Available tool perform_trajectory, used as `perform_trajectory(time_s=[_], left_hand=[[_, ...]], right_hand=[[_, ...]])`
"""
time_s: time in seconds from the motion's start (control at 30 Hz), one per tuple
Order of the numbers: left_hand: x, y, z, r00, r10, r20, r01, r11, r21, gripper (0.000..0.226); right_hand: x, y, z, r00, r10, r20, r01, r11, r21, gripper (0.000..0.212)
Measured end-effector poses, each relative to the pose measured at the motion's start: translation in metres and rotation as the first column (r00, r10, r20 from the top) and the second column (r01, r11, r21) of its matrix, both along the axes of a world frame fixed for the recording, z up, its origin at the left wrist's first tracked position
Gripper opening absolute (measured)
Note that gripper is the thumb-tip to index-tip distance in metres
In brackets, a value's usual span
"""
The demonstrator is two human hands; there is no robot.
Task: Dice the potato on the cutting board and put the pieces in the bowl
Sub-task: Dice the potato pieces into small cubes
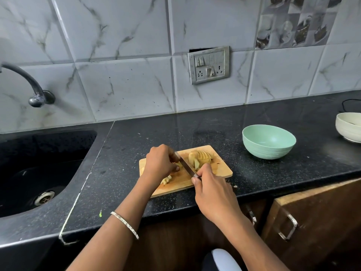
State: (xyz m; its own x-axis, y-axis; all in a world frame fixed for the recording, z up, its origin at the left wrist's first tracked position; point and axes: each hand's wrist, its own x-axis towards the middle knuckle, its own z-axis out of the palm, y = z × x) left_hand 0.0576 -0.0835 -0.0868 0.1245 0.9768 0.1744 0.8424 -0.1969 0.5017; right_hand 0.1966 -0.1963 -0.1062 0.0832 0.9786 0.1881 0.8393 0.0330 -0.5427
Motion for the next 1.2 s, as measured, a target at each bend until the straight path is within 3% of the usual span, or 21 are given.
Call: perform_trajectory(time_s=[0.4,0.73,0.93,1.2], left_hand=[[-0.002,0.003,-0.002,0.999,-0.026,-0.038,0.027,0.999,0.044,0.016],[-0.002,-0.001,-0.005,0.997,0.028,0.065,-0.030,0.999,0.025,0.014],[-0.004,-0.006,-0.013,0.986,0.051,0.156,-0.059,0.997,0.049,0.028],[-0.005,-0.010,-0.016,0.981,0.062,0.185,-0.078,0.994,0.079,0.013]], right_hand=[[-0.010,0.024,-0.005,1.000,0.009,-0.017,-0.010,0.999,-0.043,0.030],[0.002,-0.003,-0.002,0.999,0.036,0.038,-0.034,0.999,-0.036,0.010],[0.006,-0.009,0.003,0.999,0.021,0.036,-0.022,0.999,0.036,0.008],[-0.004,-0.001,-0.001,0.999,0.030,0.038,-0.032,0.999,0.040,0.012]])
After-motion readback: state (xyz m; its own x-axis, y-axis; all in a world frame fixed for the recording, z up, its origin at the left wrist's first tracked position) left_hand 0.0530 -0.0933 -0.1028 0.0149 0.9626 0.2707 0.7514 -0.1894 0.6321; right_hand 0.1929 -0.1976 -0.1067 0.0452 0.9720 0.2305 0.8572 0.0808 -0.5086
